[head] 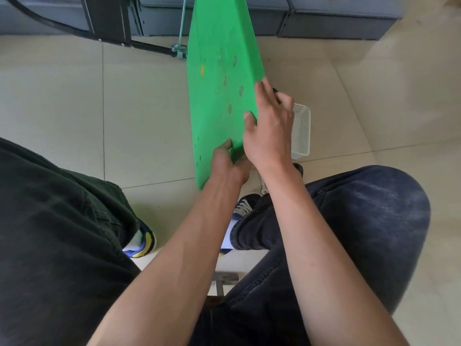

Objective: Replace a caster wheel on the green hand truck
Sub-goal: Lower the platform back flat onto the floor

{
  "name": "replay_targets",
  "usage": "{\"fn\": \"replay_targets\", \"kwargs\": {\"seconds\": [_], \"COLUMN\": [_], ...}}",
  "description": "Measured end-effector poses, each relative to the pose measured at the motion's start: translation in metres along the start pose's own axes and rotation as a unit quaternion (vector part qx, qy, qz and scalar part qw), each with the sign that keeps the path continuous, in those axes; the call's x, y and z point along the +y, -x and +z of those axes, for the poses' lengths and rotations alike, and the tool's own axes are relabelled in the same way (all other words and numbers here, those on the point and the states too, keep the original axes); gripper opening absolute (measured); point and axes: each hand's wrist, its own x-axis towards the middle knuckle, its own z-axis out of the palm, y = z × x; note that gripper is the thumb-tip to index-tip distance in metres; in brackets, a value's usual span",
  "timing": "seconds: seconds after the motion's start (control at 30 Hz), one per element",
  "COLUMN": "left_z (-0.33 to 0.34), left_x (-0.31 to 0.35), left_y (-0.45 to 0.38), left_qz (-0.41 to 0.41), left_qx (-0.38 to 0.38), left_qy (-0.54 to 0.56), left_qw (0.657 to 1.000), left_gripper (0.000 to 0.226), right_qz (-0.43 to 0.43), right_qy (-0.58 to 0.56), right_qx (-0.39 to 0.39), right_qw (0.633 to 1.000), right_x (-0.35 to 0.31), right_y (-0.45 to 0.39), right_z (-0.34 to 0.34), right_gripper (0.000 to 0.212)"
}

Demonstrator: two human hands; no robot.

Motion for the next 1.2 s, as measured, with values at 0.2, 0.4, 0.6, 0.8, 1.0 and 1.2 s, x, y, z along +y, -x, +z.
{"fn": "replay_targets", "kwargs": {"seconds": [0.2,0.4,0.6,0.8,1.0,1.2], "left_z": [-0.007,-0.015,-0.023,-0.025,-0.024,-0.024], "left_x": [-0.018,-0.032,-0.032,-0.028,-0.030,-0.031], "left_y": [-0.014,-0.016,-0.015,-0.014,-0.021,-0.025], "left_qz": [0.087,0.150,0.173,0.154,0.150,0.165], "left_qx": [0.067,0.131,0.159,0.167,0.162,0.171], "left_qy": [-0.024,-0.071,-0.094,-0.104,-0.093,-0.076], "left_qw": [0.994,0.977,0.967,0.968,0.971,0.968], "left_gripper": [0.024,0.039,0.045,0.044,0.044,0.046], "right_qz": [0.076,0.193,0.234,0.234,0.236,0.229], "right_qy": [-0.043,-0.139,-0.201,-0.203,-0.190,-0.171], "right_qx": [-0.054,-0.061,-0.059,-0.057,-0.039,-0.025], "right_qw": [0.995,0.969,0.949,0.949,0.952,0.958], "right_x": [0.023,0.048,0.048,0.050,0.058,0.062], "right_y": [0.005,0.014,0.025,0.024,0.023,0.021], "right_z": [-0.009,-0.011,-0.021,-0.015,0.003,0.016], "right_gripper": [0.057,0.053,0.052,0.053,0.055,0.053]}}
